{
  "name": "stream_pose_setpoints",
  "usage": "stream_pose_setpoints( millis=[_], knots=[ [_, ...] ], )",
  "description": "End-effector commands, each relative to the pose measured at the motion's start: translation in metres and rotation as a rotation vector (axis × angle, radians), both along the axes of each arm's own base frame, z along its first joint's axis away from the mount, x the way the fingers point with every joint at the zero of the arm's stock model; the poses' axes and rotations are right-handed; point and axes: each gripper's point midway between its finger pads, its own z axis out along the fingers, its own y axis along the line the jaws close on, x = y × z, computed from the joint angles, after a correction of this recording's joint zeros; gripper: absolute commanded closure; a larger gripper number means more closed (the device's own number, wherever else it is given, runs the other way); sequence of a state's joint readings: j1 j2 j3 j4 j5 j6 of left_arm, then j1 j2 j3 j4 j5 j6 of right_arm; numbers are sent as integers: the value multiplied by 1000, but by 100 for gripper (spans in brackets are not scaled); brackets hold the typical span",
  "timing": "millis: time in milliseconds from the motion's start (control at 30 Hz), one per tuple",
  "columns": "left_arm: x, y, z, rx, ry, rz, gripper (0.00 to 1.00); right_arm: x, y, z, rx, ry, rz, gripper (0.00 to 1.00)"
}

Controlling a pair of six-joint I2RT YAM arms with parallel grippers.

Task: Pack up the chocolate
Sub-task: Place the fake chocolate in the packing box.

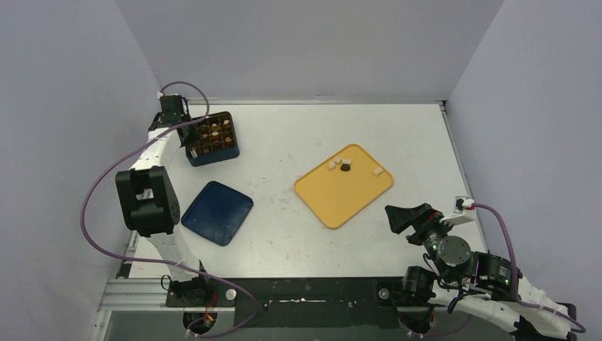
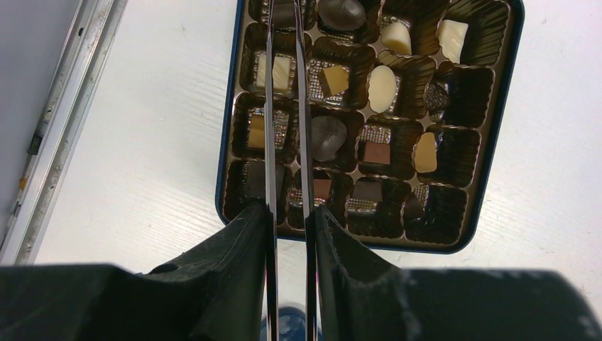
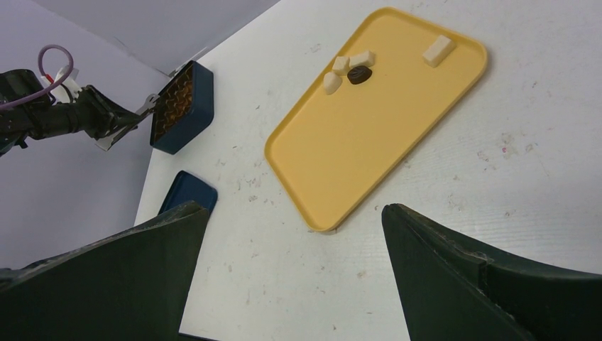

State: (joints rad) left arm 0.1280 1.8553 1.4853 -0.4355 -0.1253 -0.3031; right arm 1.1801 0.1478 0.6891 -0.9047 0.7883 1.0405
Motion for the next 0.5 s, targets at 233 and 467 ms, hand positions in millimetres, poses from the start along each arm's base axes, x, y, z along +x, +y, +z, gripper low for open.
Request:
stream_pose_setpoints(
  millis=[233,467],
  knots=[
    [19,8,32,18,-101,-10,67,0,-1,12,35,-23,2,0],
    [17,4,42,17,-120,-18,65,0,0,13,38,-24,3,0]
  ],
)
